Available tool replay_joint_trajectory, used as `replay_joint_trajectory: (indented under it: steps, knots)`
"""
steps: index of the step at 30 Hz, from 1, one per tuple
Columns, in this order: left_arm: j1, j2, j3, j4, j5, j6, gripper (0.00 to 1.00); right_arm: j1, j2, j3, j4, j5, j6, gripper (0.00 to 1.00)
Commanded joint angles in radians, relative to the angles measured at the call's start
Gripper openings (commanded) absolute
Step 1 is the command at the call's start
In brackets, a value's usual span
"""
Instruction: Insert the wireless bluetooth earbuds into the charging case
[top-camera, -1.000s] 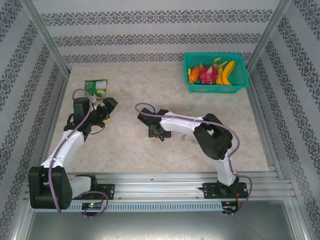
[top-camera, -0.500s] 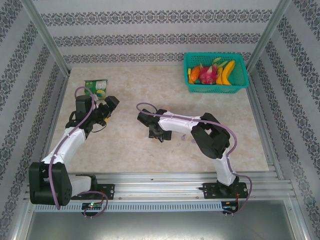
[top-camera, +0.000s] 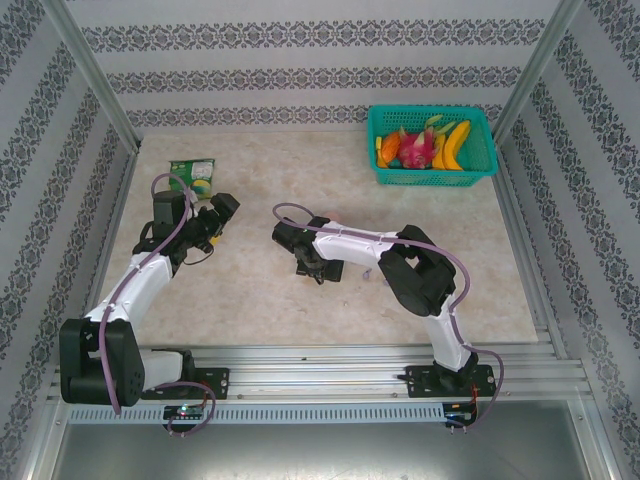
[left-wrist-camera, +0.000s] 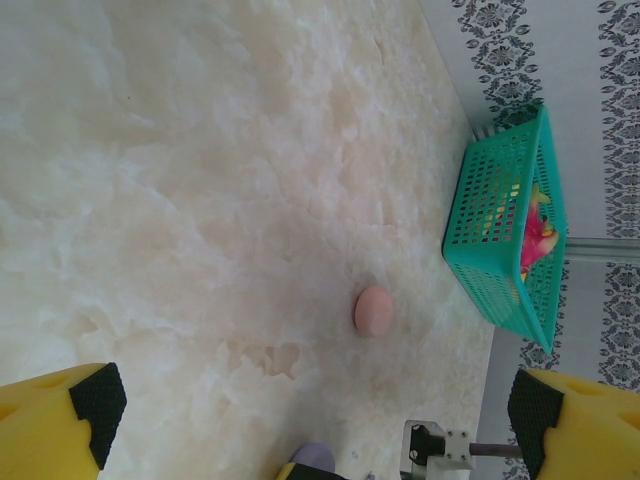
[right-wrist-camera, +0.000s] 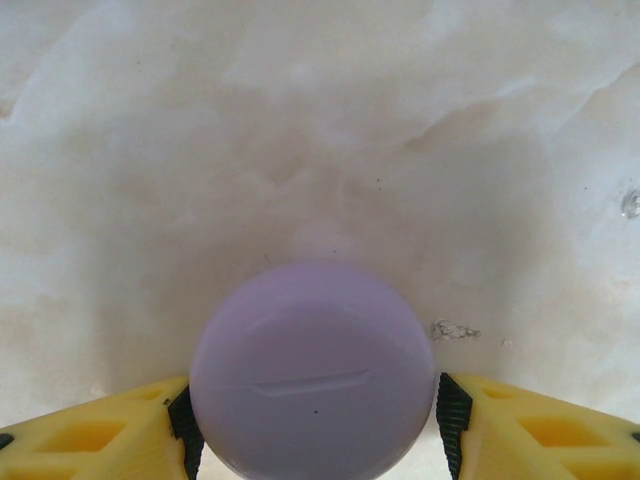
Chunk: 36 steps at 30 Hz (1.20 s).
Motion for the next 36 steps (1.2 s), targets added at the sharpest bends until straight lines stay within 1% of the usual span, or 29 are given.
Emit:
replay_joint_trajectory:
  steps: [1, 16, 25, 30, 36]
  knots:
    - [-0.013, 0.001, -0.007, 0.016, 0.006, 0.031, 1.0, -0.018, 0.033, 0.017, 0.004, 0.05, -0.012, 0.64]
    - [-0.021, 0.019, -0.002, 0.049, 0.02, 0.028, 1.0, -0.037, -0.016, -0.013, 0.045, 0.075, -0.079, 0.62]
    - [-0.038, 0.026, 0.006, 0.051, 0.011, 0.031, 1.0, -0.042, -0.015, -0.022, 0.064, 0.052, -0.088, 0.62]
    - [-0.048, 0.029, 0.006, 0.054, 0.004, 0.029, 1.0, -0.034, -0.017, -0.029, 0.057, 0.027, -0.05, 0.63]
    - [-0.06, 0.032, 0.01, 0.058, -0.004, 0.027, 1.0, -0.017, -0.004, -0.008, 0.012, 0.032, -0.001, 0.64]
